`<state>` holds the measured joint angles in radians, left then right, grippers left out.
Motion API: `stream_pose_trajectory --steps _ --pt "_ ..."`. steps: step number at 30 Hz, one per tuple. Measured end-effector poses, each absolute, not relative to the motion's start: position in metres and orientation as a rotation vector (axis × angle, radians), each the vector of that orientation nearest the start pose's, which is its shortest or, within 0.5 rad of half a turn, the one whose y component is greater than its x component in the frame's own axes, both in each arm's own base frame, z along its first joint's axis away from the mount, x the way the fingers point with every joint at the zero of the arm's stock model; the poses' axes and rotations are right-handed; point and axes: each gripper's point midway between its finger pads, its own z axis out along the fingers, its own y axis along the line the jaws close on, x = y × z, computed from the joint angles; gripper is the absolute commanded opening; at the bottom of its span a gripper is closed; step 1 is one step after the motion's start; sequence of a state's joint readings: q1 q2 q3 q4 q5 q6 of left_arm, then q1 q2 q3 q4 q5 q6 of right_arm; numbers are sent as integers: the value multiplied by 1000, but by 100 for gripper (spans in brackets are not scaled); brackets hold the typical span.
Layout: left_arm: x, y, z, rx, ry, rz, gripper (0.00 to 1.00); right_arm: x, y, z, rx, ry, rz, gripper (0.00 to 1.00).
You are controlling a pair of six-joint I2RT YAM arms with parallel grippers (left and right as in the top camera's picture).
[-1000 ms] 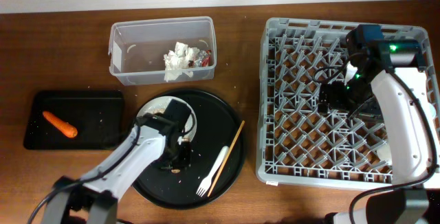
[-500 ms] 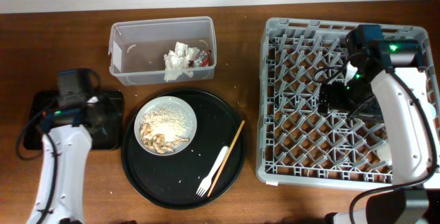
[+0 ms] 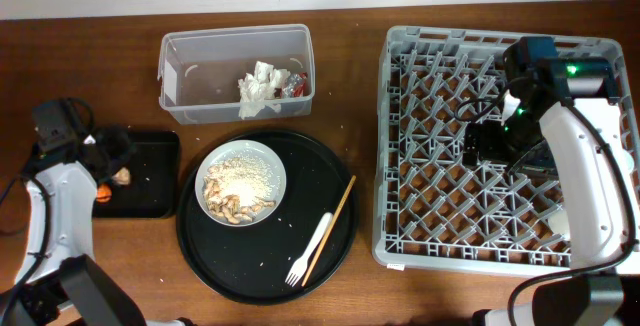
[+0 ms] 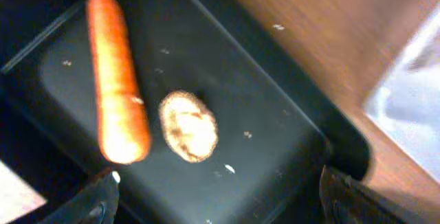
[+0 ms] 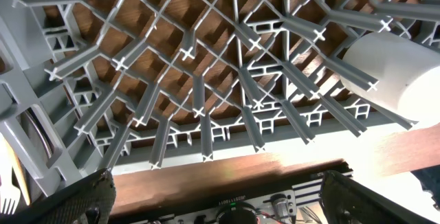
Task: Sort waste into correct bins and load items into the dishwasher rack
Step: 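Carry the brown piece onto the small black tray and release, then grasp the rim of the white plate with the left gripper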
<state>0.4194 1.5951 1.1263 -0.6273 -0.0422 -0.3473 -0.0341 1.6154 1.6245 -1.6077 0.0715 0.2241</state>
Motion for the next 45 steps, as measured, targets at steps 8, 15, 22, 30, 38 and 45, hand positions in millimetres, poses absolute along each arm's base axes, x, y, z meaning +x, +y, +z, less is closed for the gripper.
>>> stream_pose_trajectory --steps 8,15,22,30,38,45 --pt "371 -32 120 -356 2664 -165 70 269 -21 194 405 3135 -116 98" --pt "332 -151 78 126 2840 -202 54 269 -21 194 405 3135 -117 98" --pt "308 -167 35 302 2968 -97 42 269 -21 194 405 3135 -117 98" --pt "294 -160 18 312 3058 -44 42 269 -21 194 405 3135 -117 98" --pt "288 -167 14 420 3078 -115 41 269 -21 194 405 3135 -117 98" --pt "288 -164 4 424 3107 -80 42 268 -21 194 405 3136 -117 98"
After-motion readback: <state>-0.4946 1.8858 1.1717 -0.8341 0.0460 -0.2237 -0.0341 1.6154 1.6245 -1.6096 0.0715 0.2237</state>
